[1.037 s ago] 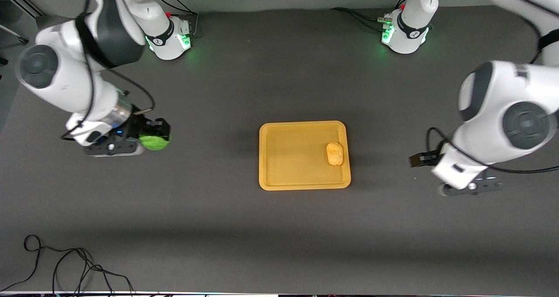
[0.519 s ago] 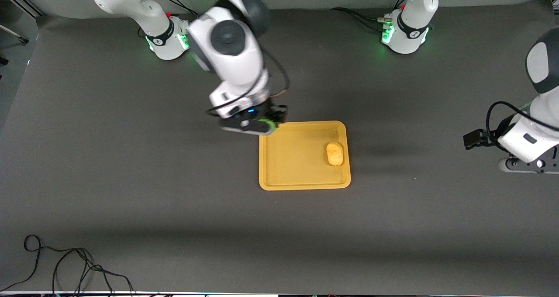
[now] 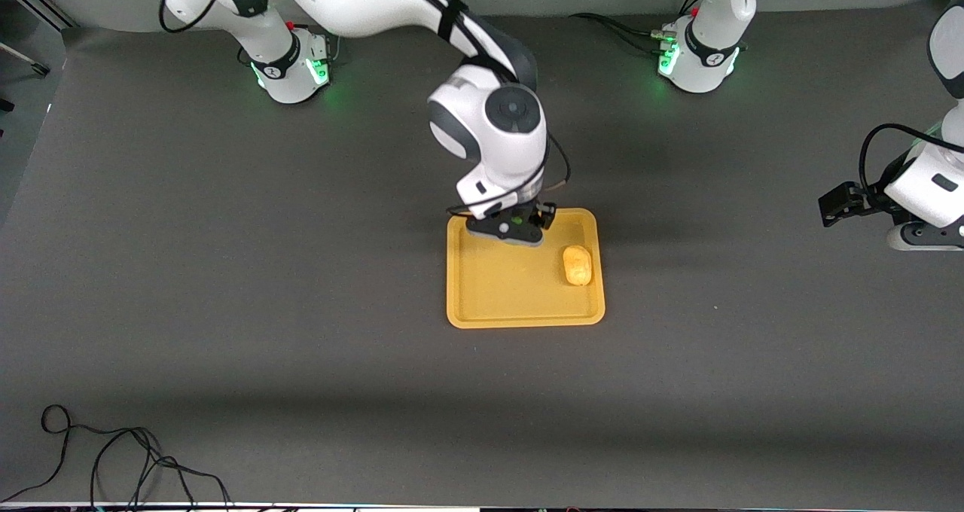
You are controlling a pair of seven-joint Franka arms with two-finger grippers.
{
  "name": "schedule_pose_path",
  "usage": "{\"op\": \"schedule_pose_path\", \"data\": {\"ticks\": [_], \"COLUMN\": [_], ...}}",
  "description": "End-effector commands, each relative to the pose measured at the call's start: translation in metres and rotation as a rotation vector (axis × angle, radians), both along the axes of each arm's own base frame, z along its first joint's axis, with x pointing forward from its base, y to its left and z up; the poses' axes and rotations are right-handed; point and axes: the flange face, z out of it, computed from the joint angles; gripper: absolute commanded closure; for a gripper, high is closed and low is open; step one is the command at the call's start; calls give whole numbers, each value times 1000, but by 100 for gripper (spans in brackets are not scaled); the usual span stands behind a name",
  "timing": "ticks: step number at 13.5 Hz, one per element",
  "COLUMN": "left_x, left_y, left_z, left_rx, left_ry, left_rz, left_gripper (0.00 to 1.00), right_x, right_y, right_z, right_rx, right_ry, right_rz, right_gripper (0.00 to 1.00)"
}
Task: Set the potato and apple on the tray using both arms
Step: 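Open the left gripper and withdraw while the right gripper carries the apple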
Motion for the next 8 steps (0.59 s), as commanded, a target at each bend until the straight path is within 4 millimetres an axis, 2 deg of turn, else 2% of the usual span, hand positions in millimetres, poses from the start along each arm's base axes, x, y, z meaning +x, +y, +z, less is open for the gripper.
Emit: {"op": "schedule_pose_path", "data": {"ticks": [1, 2, 4, 5, 7, 8], "left_x": [-4, -3, -1, 6, 12, 11], "left_y": [14, 18, 11, 8, 0, -5], "left_z": [14, 19, 20, 10, 13, 10], "left_rx": [2, -3, -4, -10, -21, -57], "left_ry": [-16, -1, 22, 37, 35, 51], "left_rz": [-64, -82, -94, -98, -104, -104], "left_gripper": [0, 0, 0, 0, 0, 0], "right_x": [12, 13, 13, 13, 13, 15], "right_y": [8, 9, 8, 8, 8, 7], "right_z": [-48, -64, -89, -97, -105, -105], "right_rx": [5, 5, -4, -8, -5, -4], "right_ry": [-45, -56, -64, -66, -71, -70], "right_rz": [-4, 3, 13, 17, 20, 16], "right_gripper": [57, 57, 57, 57, 57, 48]}}
